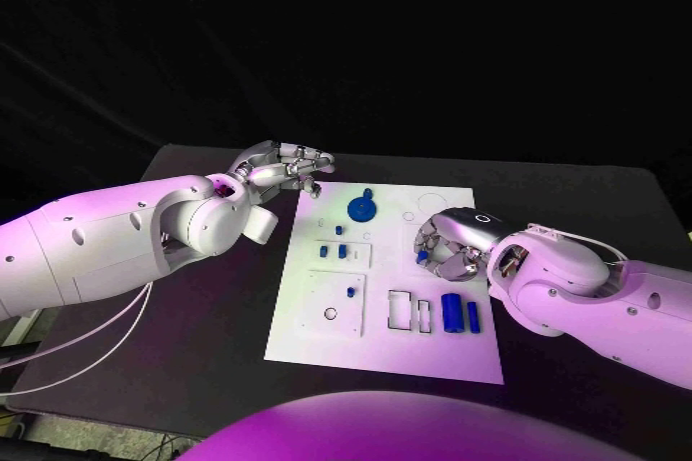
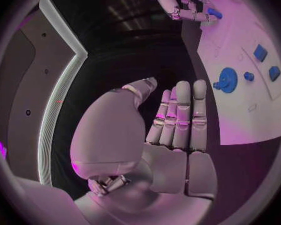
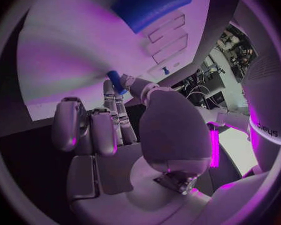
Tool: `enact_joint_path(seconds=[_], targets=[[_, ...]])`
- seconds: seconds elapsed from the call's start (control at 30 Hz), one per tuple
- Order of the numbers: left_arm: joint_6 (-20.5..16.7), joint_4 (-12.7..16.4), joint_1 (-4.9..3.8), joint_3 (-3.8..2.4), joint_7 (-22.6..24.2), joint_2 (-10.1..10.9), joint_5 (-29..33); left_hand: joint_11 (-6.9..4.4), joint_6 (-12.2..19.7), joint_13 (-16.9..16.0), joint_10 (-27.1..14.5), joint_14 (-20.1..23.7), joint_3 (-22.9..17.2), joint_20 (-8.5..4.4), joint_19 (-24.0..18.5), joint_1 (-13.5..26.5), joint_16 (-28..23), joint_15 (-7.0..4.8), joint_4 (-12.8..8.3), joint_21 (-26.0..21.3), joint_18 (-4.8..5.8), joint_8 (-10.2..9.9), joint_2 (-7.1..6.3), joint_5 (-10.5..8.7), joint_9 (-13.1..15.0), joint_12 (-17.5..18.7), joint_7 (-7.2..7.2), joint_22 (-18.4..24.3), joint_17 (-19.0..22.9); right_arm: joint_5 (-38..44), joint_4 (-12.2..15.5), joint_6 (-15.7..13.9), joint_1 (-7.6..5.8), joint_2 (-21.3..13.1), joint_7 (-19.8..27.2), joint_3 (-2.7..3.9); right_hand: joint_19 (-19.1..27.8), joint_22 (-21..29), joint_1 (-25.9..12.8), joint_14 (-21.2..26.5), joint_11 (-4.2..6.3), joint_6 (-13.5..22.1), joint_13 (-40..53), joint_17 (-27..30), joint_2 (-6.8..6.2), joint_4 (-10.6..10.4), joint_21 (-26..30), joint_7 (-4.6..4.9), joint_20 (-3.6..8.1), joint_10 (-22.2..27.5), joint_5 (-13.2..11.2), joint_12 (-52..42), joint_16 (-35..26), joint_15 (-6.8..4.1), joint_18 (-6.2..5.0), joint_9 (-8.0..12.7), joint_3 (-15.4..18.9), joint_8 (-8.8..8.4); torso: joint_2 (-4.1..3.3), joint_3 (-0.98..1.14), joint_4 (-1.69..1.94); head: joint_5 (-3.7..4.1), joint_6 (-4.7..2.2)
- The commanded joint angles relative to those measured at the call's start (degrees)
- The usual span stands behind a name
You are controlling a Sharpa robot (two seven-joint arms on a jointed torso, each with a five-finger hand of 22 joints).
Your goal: Assemble the parts on the task board
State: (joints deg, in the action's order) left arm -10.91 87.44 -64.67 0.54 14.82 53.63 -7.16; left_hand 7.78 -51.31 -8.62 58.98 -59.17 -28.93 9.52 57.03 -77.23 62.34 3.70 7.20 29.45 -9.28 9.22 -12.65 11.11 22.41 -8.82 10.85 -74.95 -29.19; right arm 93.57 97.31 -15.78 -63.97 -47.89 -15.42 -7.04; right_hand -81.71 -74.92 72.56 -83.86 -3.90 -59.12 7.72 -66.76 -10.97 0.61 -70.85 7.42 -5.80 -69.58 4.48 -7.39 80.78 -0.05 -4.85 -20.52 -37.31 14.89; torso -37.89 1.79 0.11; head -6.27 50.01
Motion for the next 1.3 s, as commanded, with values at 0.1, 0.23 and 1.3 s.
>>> enact_joint_path(seconds=[0.1, 0.23, 1.3], targets=[[0.93, 0.13, -0.02, -0.05, 0.19, -0.02, 0.15, -0.04, 0.29, -0.07, -0.32, 0.39, -0.04, 0.07, 0.13, -0.12, -0.37, -0.06, -0.38, -0.19, -0.95, 0.15, 0.0, 0.24, -0.06, -0.32, -0.1, -0.26, 0.05, 0.97, 0.35, -2.34, 0.19, -0.02, -1.41, -0.08, -0.37, -9.04, 0.71, -1.69, 0.14, -0.85, 0.53, -0.13, 1.59, 0.09, -0.31, -0.16, 0.25, -1.0, -0.76, 0.33, 0.29, -0.55, 0.93, -0.97, -1.05, 0.77, 0.04, 0.03, -0.01, -0.04, -0.01], [0.96, -0.02, -0.02, -0.05, 0.15, -0.03, 0.15, -0.03, 0.3, -0.1, -0.43, 0.42, -0.06, 0.09, 0.17, -0.12, -0.38, -0.05, -0.44, -0.24, -0.95, 0.23, 0.08, 0.24, -0.08, -0.42, -0.1, -0.31, 0.12, 1.11, 1.87, -3.15, 0.12, -0.65, -1.55, -0.03, -0.34, -9.03, 0.54, -1.67, 0.11, -0.9, 0.55, -0.04, 1.53, 0.02, -0.23, -0.18, 0.27, -0.9, -0.8, 0.47, 0.25, -0.54, 0.92, -1.12, -1.09, 0.86, 0.11, 0.02, -0.04, -0.07, -0.01], [1.41, -1.81, 0.0, -0.04, 0.07, -1.94, 0.16, -0.02, 0.32, -0.12, -0.52, 0.44, -0.08, 0.11, 0.2, -0.14, -0.37, -0.04, -0.51, -0.3, -0.96, 0.32, 0.12, 0.23, -0.09, -0.51, -0.1, -0.35, 0.17, -1.12, 7.09, -5.64, 3.54, 9.86, 2.84, 0.17, -0.22, -9.1, 0.83, -1.65, 0.13, -1.01, 0.88, 0.05, 1.33, 0.67, 0.08, -0.21, 0.37, -0.77, 0.42, 1.28, 0.26, -0.58, 0.88, -2.45, -1.99, 1.58, 0.08, -0.11, 0.02, -1.87, -0.01]])
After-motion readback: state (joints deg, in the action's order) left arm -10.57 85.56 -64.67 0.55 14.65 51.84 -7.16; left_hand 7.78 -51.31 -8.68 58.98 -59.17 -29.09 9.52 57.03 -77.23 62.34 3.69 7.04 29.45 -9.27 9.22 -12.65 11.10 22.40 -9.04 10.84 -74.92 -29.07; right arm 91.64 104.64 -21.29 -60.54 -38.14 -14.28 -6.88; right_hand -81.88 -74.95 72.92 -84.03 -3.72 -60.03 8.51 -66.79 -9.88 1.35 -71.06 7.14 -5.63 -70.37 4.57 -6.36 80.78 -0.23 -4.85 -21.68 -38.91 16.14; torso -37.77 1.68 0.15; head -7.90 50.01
